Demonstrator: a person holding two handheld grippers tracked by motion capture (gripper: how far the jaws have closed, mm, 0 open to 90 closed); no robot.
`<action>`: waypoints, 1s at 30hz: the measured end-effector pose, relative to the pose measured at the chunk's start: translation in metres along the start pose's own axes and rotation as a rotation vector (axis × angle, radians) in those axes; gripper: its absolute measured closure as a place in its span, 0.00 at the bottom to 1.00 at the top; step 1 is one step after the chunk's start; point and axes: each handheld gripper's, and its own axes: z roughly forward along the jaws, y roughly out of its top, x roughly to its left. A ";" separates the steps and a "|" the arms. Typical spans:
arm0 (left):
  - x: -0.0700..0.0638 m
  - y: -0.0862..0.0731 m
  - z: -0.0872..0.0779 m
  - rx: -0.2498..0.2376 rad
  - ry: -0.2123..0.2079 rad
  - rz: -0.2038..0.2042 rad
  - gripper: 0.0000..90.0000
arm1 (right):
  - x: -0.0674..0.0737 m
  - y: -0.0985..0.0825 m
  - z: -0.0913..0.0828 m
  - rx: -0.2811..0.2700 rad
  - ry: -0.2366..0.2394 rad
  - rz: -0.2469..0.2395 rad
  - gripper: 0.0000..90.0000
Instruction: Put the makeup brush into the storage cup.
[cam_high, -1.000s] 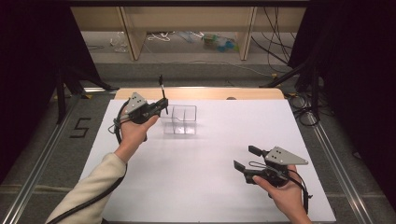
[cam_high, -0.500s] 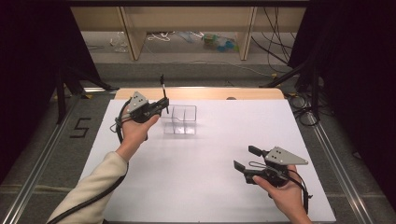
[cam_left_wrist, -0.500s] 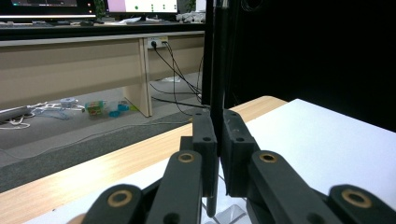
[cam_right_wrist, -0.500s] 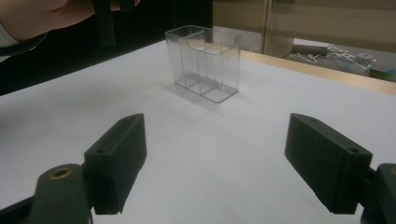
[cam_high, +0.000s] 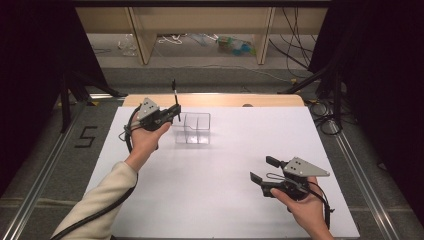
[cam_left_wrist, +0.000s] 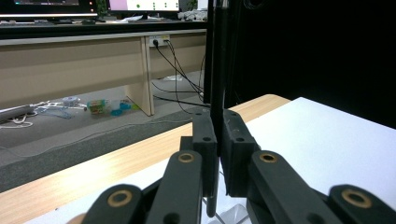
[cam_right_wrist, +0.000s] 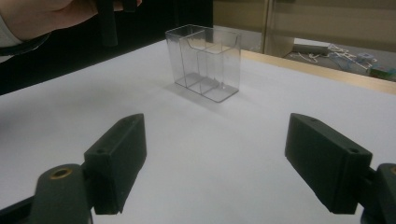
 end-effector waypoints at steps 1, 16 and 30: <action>0.000 0.000 0.000 0.000 0.000 0.009 0.95 | 0.000 0.000 0.000 0.000 0.000 0.000 0.24; 0.003 -0.003 0.005 0.004 0.007 0.003 0.95 | 0.000 0.000 0.000 -0.001 -0.001 -0.001 0.24; 0.006 -0.007 0.007 0.013 0.015 0.010 0.95 | 0.000 0.000 0.000 0.000 0.001 0.000 0.24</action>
